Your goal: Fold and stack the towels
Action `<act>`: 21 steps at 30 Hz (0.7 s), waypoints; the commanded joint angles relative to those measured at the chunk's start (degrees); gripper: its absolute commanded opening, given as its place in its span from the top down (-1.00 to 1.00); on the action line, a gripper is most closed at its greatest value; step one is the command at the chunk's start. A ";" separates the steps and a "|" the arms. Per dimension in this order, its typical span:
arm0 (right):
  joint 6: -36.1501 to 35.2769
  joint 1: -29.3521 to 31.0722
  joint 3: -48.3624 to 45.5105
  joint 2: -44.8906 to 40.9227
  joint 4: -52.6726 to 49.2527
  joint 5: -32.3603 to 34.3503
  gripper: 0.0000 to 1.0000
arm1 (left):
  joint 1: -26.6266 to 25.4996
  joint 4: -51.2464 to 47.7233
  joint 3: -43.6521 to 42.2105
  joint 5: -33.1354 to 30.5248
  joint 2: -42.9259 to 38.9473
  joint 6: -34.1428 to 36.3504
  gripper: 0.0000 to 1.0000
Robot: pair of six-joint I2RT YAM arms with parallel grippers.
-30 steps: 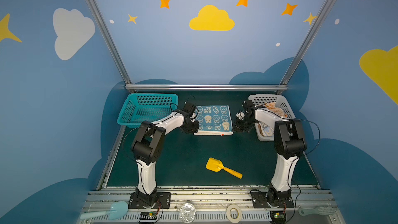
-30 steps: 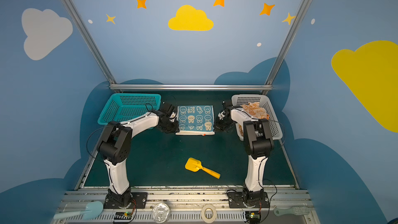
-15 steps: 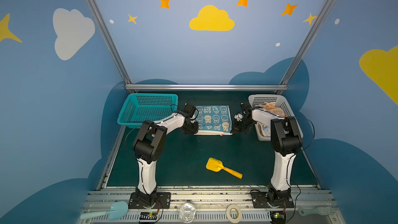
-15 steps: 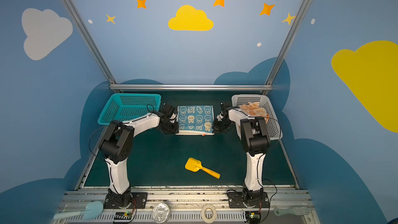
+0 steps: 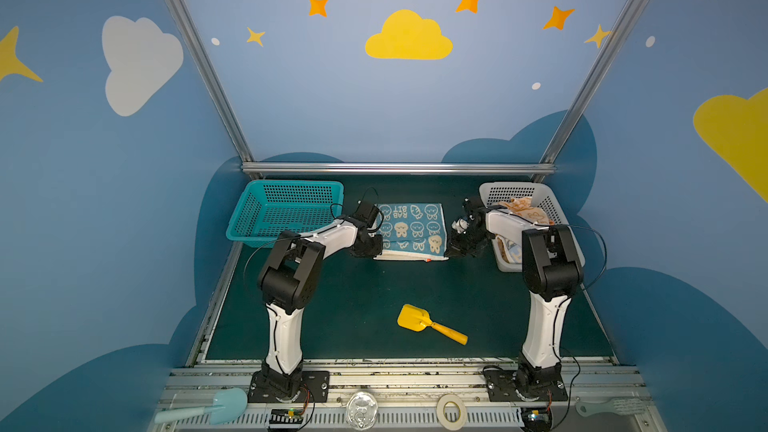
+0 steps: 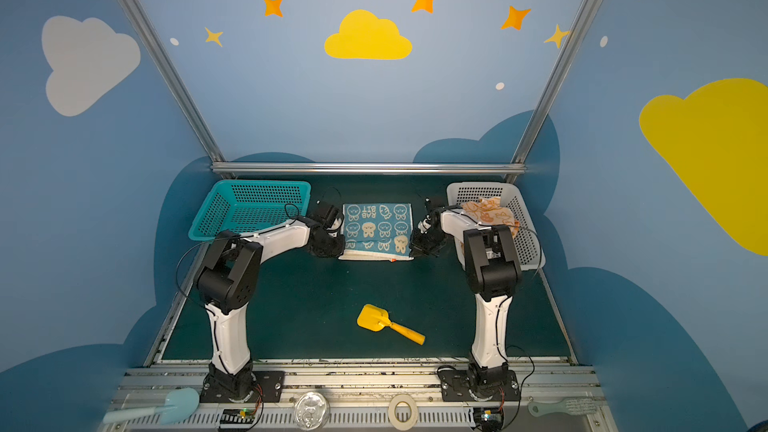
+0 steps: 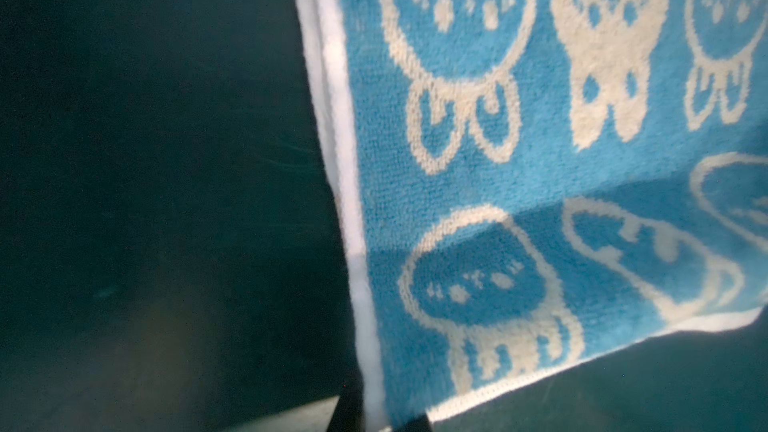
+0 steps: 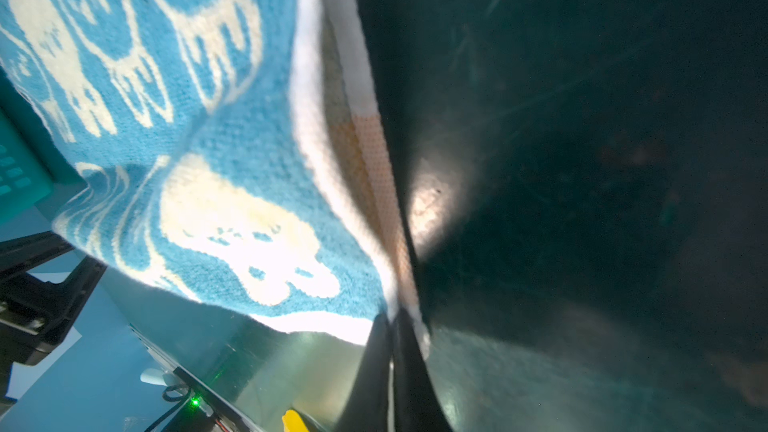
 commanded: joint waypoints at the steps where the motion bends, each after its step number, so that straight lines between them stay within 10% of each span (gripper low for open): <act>1: -0.22 0.25 -1.33 -1.46 0.05 1.96 0.51 | -0.66 0.10 -0.81 -0.23 0.95 0.35 0.72; 6: -0.01 0.23 -2.98 -5.18 0.26 2.58 0.18 | -1.46 -0.39 -1.58 -0.15 -0.11 0.24 0.69; 21: 0.54 0.20 -5.91 -5.12 1.70 5.03 0.15 | -1.99 -1.28 -2.39 0.44 -7.04 -0.42 0.35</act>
